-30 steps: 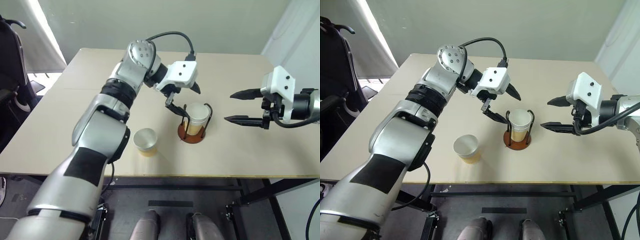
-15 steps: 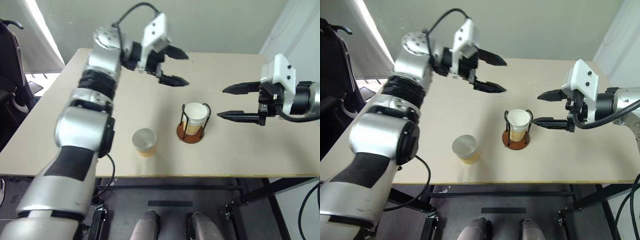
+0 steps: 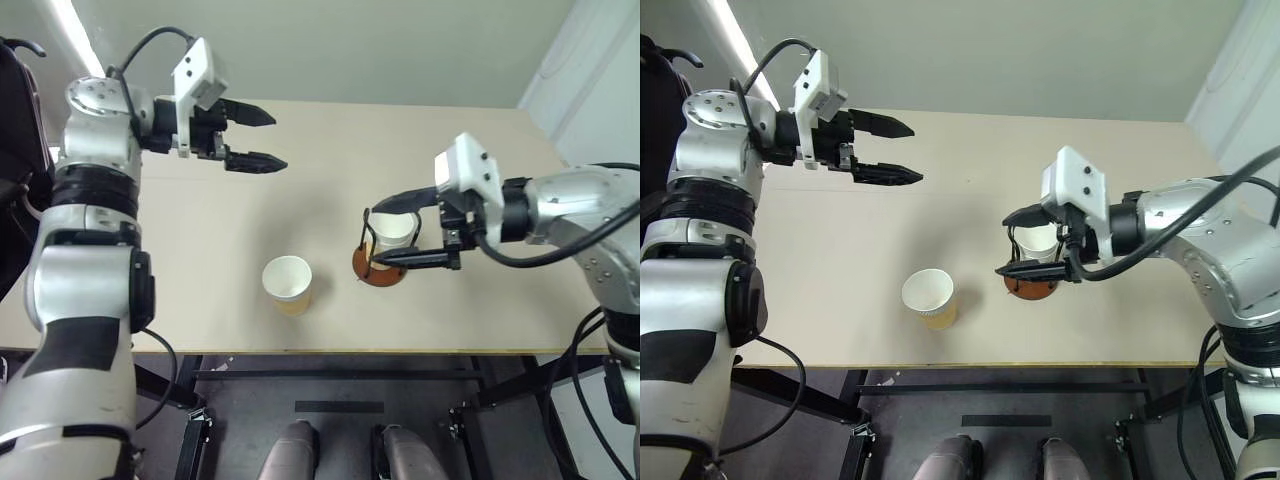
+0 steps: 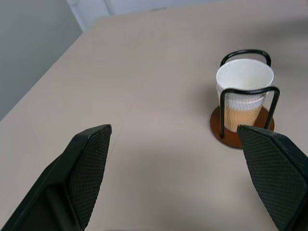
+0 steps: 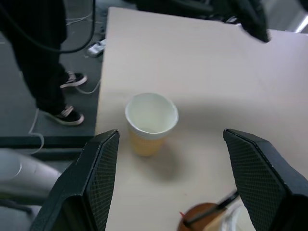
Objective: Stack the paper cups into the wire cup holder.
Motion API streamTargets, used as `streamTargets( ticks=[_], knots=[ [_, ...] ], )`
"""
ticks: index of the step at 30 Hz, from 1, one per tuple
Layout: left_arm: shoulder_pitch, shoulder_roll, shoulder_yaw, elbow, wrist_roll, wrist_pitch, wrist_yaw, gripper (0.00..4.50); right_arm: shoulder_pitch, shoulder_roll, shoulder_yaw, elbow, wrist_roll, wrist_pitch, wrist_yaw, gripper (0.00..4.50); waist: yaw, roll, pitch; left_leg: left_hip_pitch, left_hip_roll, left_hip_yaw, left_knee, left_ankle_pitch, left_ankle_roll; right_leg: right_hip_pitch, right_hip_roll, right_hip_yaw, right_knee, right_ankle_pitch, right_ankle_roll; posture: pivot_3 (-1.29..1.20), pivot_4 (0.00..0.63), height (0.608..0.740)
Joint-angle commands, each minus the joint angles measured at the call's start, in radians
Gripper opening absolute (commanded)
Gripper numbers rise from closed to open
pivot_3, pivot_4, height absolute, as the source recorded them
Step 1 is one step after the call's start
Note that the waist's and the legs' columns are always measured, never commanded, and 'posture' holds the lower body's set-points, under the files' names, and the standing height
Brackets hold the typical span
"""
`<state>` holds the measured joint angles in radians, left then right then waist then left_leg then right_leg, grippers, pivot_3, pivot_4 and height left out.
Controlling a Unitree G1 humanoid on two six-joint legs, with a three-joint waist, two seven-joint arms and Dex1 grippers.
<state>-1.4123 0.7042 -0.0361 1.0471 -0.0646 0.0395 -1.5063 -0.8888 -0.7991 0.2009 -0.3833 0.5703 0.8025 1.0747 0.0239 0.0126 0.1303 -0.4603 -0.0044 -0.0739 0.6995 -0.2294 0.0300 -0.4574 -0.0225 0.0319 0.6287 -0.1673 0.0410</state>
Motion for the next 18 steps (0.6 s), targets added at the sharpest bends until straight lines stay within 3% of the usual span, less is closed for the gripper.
streamTargets(
  ticks=[1, 8, 18],
  knots=[
    [0.016, 0.025, 0.037, -0.078, -0.043, 0.03, -0.021, 4.47, -0.035, 0.02, 0.067, 0.035, -0.092, -0.092, 0.031, 3.48, -0.001, 0.0, 0.0, 0.0, 0.0, -0.001, 0.0, 0.0, 0.0, 0.0, -0.001, 0.0, 0.0, 0.0, 0.0, 0.0, 0.15, 0.74],
    [0.067, 0.051, 0.051, -0.187, -0.093, 0.115, -0.058, 4.47, -0.06, 0.082, 0.269, 0.137, -0.331, -0.302, 0.1, 3.48, -0.007, 0.0, 0.0, -0.001, 0.001, 0.0, -0.001, 0.001, -0.001, -0.002, 0.002, -0.002, 0.001, 0.001, -0.001, 0.0, 0.15, 0.74],
    [0.076, 0.071, 0.03, -0.236, -0.11, 0.196, -0.092, 4.47, -0.075, 0.202, 0.361, 0.223, -0.489, -0.421, 0.15, 3.48, -0.017, 0.0, 0.0, 0.0, 0.002, -0.001, -0.001, 0.001, -0.002, -0.002, 0.001, -0.001, 0.002, 0.001, -0.005, 0.0, 0.15, 0.74]
  ],
)
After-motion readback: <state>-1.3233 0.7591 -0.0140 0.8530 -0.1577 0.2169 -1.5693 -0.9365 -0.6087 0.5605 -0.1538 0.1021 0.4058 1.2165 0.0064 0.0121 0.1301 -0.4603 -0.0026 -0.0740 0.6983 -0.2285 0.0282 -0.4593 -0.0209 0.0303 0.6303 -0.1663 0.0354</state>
